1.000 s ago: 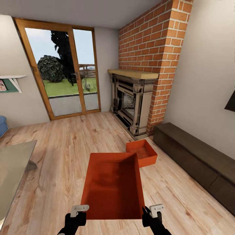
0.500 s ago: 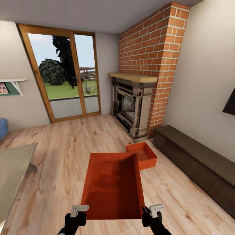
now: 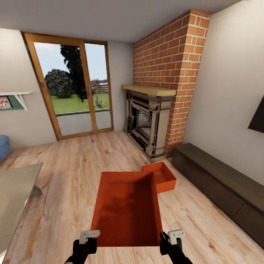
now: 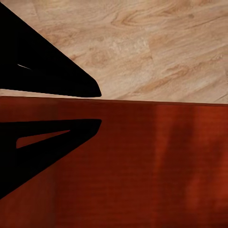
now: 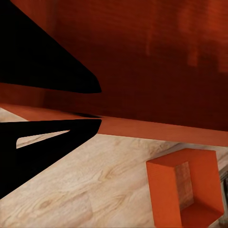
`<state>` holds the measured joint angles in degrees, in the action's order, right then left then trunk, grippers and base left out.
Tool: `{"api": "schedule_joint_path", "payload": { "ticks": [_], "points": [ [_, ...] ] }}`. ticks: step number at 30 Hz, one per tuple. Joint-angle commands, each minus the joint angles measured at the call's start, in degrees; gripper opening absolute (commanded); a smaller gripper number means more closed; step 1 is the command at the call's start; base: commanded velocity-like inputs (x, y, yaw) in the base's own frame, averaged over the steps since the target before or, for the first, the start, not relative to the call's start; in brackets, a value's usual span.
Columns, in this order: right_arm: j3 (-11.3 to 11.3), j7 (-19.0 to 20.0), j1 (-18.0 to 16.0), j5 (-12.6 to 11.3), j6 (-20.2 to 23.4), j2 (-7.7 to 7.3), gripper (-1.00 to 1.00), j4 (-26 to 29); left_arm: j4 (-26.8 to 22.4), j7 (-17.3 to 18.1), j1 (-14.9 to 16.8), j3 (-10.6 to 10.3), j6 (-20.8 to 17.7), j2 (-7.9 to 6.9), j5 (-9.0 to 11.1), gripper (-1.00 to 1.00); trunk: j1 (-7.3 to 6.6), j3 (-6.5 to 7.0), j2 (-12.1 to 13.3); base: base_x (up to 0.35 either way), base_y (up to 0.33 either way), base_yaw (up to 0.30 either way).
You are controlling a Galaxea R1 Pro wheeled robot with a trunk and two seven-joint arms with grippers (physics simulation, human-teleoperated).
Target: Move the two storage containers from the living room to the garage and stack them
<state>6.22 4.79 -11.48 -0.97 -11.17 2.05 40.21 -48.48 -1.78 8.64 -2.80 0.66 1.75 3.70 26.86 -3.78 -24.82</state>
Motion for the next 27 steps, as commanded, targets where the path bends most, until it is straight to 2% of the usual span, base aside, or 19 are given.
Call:
{"api": "schedule_joint_path", "payload": {
  "ticks": [1,5,27],
  "points": [
    [0.2,0.5,0.0,0.0,-0.2,-0.02,-1.00,-0.1,-0.1,-0.6,0.1,0.1,0.0,-0.07,0.1,-1.00,-0.19,0.08,0.3,0.000,0.000,0.000],
    [0.2,0.5,0.0,0.0,-0.2,-0.02,-1.00,-0.1,-0.1,-0.6,0.1,0.1,0.1,-0.03,0.1,-1.00,-1.07,0.81,1.9,0.000,0.000,0.000],
    [0.3,0.5,0.0,0.1,-0.2,-0.02,-1.00,-0.1,-0.1,-0.1,0.1,0.2,0.1,-0.23,0.1,-1.00,-1.07,0.81,1.9,0.000,0.000,0.004]
  ]
}}
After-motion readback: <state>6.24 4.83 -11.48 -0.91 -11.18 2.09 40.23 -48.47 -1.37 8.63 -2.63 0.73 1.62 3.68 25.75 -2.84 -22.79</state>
